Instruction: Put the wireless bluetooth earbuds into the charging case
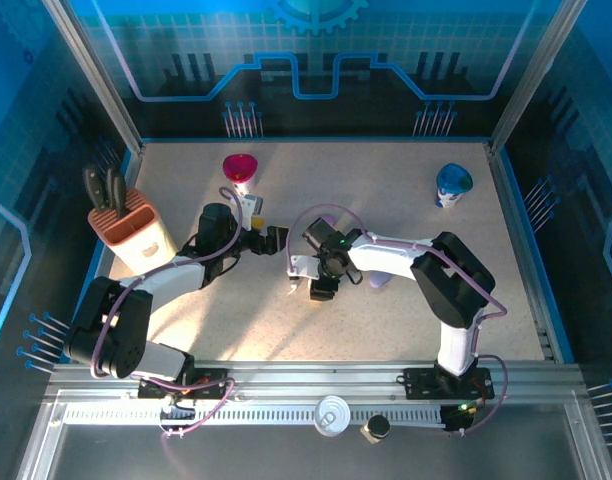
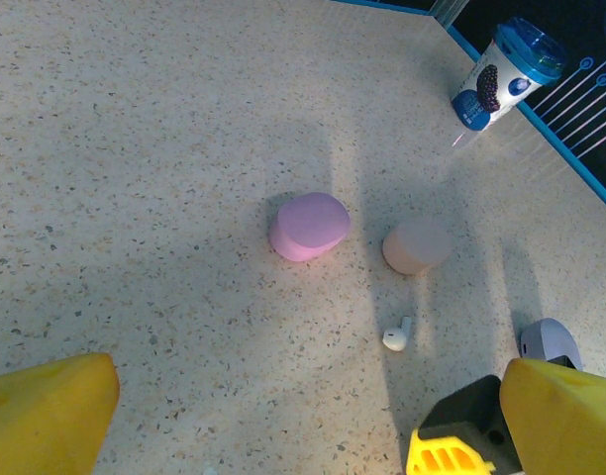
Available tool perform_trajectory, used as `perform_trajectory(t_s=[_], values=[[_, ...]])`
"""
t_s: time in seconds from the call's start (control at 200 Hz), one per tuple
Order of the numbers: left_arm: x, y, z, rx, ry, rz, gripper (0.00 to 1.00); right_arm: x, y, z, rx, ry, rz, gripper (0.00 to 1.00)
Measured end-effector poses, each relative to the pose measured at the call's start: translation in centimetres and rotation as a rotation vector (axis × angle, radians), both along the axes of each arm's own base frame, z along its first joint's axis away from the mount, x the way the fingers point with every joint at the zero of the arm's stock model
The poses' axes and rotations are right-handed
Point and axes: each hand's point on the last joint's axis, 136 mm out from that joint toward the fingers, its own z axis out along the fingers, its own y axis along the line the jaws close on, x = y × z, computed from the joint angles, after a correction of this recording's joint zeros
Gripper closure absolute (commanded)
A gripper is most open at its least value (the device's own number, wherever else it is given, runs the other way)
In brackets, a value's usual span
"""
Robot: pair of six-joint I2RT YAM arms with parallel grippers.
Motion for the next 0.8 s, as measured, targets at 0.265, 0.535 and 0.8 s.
perform_trajectory(t_s=[0.265, 0.535, 0.8], values=[[-0.1, -0.1, 0.0, 0.0, -0.002, -0.007, 0.01, 0.0, 0.0, 0.2, -0.005, -0.001, 0.002, 0.59], [-0.9, -0.1, 0.3, 0.0, -0.02, -0.034, 0.01, 0.8, -1.1, 1.3, 0.025, -0.13, -0.036, 0.61], [-3.0, -2.2, 2.1, -0.105, 0.013, -0.145, 0.04, 2.3, -1.3, 6.7, 0.25, -0.322, -0.145, 0.65]])
